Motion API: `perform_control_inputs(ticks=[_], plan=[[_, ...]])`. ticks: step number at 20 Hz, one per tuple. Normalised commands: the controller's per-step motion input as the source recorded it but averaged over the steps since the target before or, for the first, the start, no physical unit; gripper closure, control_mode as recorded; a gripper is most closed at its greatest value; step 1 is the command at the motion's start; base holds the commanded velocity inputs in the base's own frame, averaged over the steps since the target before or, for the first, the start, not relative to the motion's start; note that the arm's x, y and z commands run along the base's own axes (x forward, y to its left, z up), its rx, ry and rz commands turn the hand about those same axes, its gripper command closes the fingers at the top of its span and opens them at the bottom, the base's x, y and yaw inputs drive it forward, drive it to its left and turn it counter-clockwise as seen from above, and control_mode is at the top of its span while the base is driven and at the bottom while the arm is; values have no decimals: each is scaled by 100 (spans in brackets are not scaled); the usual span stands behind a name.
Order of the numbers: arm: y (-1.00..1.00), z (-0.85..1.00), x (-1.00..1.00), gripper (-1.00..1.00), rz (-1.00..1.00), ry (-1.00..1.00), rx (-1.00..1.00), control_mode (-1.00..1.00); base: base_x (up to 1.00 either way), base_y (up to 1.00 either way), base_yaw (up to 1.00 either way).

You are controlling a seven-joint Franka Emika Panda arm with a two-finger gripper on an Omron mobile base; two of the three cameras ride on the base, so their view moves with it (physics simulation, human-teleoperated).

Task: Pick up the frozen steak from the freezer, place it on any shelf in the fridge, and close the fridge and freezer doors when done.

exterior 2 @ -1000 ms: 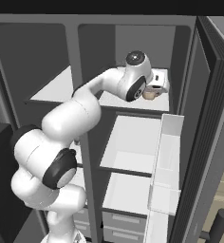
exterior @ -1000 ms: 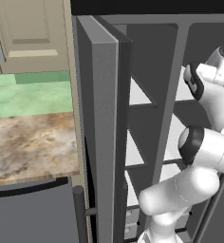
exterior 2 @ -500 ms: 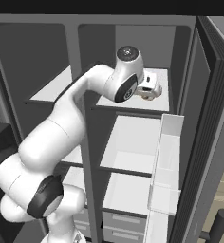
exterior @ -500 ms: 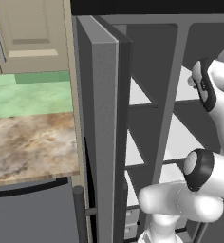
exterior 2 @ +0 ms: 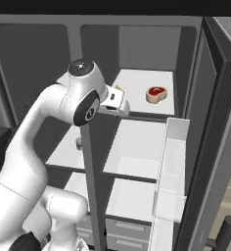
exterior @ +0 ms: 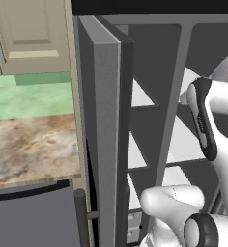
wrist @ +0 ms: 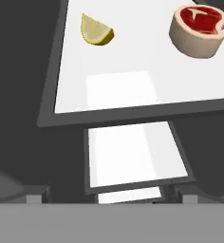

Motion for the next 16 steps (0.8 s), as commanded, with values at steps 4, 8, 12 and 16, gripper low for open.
perform_control_inputs(ticks=[4,8,12,16], plan=[[31,-65,-100,-100,0,18,3,-100,0,0,0],[48,-78,-100,-100,0,17,1,-100,0,0,0],[62,-23,-34,-100,2,2,-1,-100,0,0,0],[26,0,0,-100,6,5,-4,-100,0,0,0]])
